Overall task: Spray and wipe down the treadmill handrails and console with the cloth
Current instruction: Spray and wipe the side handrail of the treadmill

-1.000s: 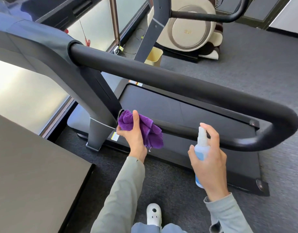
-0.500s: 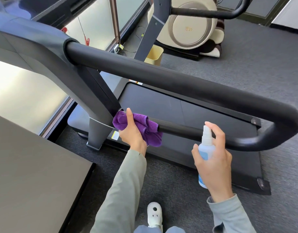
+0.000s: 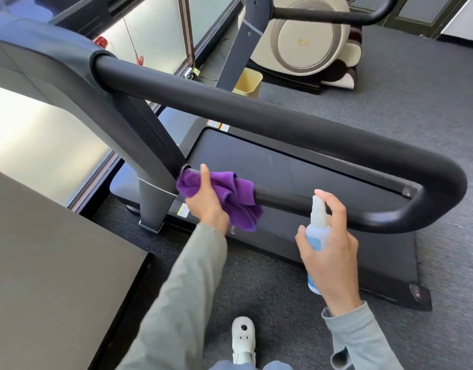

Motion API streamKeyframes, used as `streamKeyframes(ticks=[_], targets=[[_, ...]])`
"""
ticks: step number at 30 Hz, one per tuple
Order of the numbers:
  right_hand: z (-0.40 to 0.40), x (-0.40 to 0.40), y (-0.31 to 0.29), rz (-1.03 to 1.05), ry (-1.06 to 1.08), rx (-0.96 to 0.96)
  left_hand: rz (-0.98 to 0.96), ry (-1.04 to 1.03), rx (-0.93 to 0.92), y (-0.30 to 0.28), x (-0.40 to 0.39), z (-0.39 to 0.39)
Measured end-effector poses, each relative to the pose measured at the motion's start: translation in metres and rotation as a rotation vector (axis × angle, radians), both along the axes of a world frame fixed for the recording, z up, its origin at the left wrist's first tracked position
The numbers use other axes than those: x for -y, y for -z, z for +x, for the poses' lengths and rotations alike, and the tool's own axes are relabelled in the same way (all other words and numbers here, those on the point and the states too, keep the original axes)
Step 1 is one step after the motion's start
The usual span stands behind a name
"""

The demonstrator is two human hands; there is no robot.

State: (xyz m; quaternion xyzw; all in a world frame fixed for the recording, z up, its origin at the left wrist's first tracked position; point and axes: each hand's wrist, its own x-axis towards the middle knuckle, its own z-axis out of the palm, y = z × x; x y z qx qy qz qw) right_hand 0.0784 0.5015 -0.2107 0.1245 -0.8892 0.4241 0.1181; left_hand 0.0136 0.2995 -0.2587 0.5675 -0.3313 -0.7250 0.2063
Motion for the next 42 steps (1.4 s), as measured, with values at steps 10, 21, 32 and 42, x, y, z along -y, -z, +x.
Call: streamKeyframes(ticks=[10,21,32,42], targets=[[0.001,-0.01,0.004,-0.024,-0.038,-0.013,0.024,0.108,-0.005,-0.007,-0.064,0.0],[0.017,-0.085,0.0,-0.009,0.09,-0.062,0.18,0.318,-0.355,-0.009,-0.189,0.015],[0.023,-0.114,0.0,-0.016,0.074,-0.069,0.032,0.279,-0.349,-0.018,-0.174,0.014],[0.028,-0.134,-0.001,-0.056,0.103,-0.115,0.233,0.384,-0.462,-0.03,-0.253,0.021]])
